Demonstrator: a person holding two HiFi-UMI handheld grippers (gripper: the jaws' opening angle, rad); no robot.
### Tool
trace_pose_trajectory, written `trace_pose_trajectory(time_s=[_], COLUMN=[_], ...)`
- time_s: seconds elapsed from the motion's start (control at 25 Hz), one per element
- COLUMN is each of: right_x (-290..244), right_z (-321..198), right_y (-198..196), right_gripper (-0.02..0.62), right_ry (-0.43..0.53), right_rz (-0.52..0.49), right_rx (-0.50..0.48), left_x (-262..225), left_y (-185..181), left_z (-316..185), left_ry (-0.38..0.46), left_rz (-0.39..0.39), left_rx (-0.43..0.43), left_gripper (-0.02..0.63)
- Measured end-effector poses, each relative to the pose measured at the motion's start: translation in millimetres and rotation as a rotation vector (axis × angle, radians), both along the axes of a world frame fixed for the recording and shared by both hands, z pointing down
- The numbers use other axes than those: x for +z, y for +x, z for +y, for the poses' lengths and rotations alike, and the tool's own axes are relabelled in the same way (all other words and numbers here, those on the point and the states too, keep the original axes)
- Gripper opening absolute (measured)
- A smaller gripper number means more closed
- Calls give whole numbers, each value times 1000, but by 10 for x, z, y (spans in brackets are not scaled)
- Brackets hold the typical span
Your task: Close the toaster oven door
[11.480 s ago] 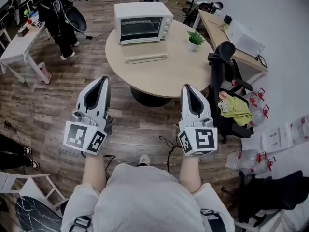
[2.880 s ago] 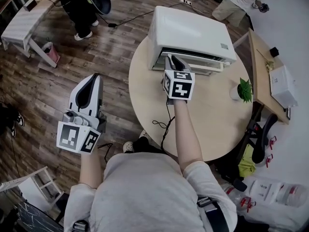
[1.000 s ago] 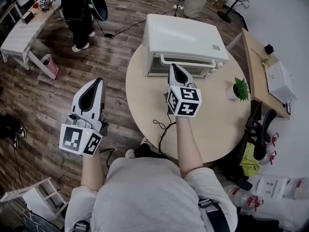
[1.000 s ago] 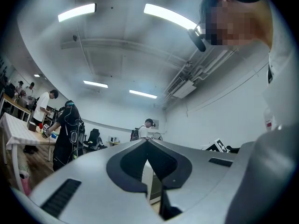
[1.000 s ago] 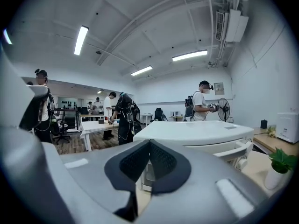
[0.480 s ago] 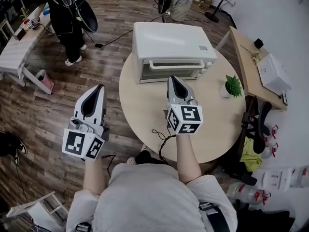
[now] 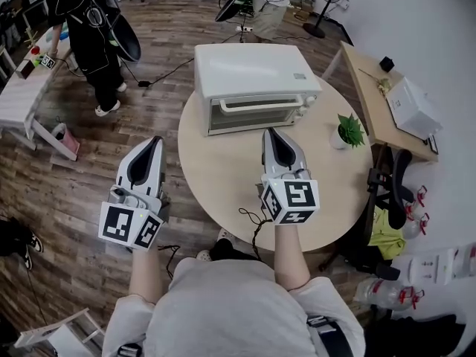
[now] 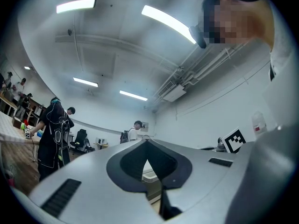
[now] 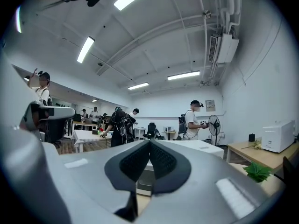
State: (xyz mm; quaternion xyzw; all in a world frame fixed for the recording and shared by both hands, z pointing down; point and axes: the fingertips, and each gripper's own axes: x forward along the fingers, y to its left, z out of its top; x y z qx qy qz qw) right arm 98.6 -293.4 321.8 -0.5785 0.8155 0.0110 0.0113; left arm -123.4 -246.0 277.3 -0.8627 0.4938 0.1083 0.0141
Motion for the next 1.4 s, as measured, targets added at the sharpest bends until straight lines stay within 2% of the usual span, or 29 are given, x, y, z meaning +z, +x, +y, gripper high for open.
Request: trace_pose_trajectory(time_s=[0.68, 1.4], right_x=[-313, -348], right_z=[614, 977], right_y=[226, 156], right_gripper=[11, 11], right_ry=[78, 103], right_rz=[-27, -15], right_rx=[61, 95], left_x=[-69, -42], left_y=[165, 71], left_z=[262, 530], left_ry=[23, 25], left_rz=[-6, 10], left_rx=[62, 83], left_gripper=[8, 8])
